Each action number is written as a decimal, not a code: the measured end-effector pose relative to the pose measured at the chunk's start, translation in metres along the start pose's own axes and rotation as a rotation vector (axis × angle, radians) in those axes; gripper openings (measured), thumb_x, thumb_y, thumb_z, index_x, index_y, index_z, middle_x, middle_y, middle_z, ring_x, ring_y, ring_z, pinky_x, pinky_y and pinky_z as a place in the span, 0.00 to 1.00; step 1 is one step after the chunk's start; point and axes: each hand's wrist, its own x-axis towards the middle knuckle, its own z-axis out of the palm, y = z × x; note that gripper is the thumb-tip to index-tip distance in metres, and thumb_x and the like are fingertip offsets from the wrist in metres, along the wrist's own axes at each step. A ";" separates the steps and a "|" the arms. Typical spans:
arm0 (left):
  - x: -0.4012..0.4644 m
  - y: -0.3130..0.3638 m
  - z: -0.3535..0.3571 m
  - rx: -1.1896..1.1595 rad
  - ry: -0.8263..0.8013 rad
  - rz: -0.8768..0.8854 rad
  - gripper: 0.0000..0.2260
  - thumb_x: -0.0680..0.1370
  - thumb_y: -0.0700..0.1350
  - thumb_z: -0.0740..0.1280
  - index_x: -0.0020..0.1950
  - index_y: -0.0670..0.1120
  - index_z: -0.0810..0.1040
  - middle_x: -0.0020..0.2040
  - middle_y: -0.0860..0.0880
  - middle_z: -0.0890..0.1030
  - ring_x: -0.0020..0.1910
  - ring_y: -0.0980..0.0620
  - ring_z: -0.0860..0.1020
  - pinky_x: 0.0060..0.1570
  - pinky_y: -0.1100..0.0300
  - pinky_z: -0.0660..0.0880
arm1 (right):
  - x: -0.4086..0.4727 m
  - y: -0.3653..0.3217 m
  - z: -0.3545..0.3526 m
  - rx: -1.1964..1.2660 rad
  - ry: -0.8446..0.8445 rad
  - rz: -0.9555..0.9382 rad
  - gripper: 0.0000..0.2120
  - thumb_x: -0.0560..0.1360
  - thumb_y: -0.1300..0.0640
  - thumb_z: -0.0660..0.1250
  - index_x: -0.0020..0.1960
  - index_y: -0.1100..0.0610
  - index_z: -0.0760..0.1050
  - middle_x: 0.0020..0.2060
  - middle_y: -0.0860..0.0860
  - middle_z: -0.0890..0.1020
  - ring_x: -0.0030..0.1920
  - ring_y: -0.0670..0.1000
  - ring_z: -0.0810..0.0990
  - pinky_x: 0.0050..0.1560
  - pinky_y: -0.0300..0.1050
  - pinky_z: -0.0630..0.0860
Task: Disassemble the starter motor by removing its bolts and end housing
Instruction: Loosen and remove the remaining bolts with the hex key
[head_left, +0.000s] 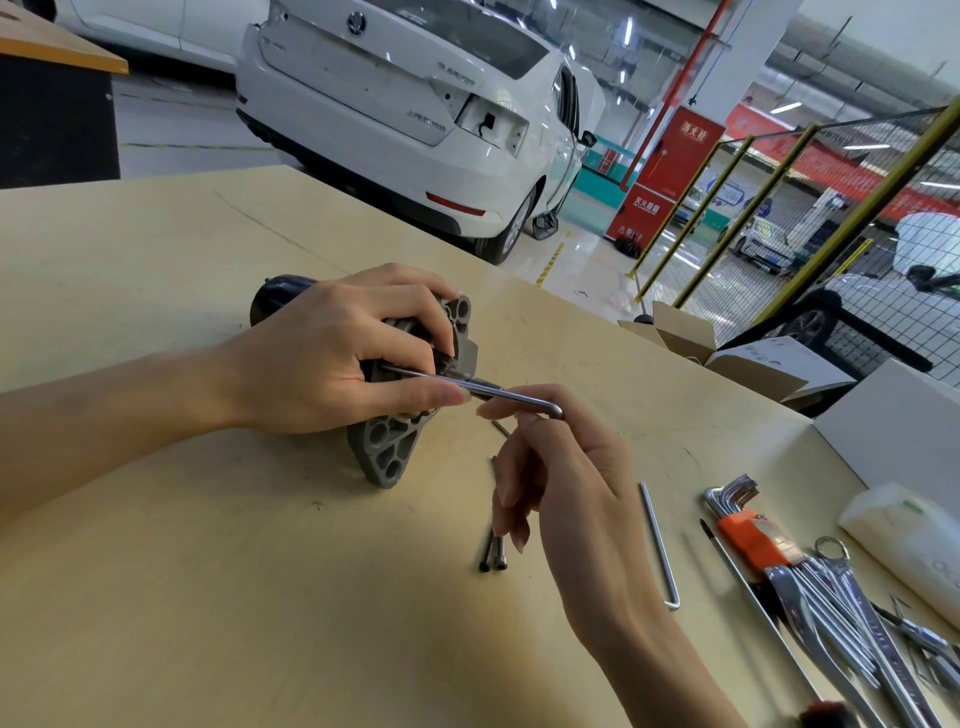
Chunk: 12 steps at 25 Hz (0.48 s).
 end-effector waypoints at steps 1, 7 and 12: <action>0.000 0.000 0.000 0.007 0.001 0.004 0.16 0.78 0.55 0.65 0.40 0.46 0.85 0.51 0.51 0.82 0.68 0.49 0.73 0.64 0.51 0.72 | 0.000 0.000 0.000 -0.003 0.004 0.000 0.18 0.80 0.64 0.52 0.42 0.53 0.79 0.22 0.51 0.72 0.22 0.50 0.70 0.22 0.44 0.64; 0.001 0.000 0.000 0.023 0.011 0.026 0.15 0.78 0.54 0.66 0.41 0.46 0.86 0.51 0.50 0.82 0.67 0.48 0.74 0.63 0.51 0.72 | 0.002 0.003 0.000 -0.016 0.058 0.037 0.13 0.81 0.62 0.55 0.46 0.53 0.77 0.22 0.50 0.72 0.22 0.50 0.70 0.22 0.42 0.65; 0.002 0.000 0.000 0.019 0.018 0.023 0.16 0.78 0.54 0.65 0.40 0.46 0.85 0.50 0.50 0.82 0.67 0.48 0.74 0.62 0.51 0.73 | 0.005 0.005 -0.001 0.005 0.127 0.077 0.10 0.80 0.57 0.58 0.45 0.56 0.76 0.21 0.50 0.71 0.23 0.51 0.71 0.21 0.38 0.65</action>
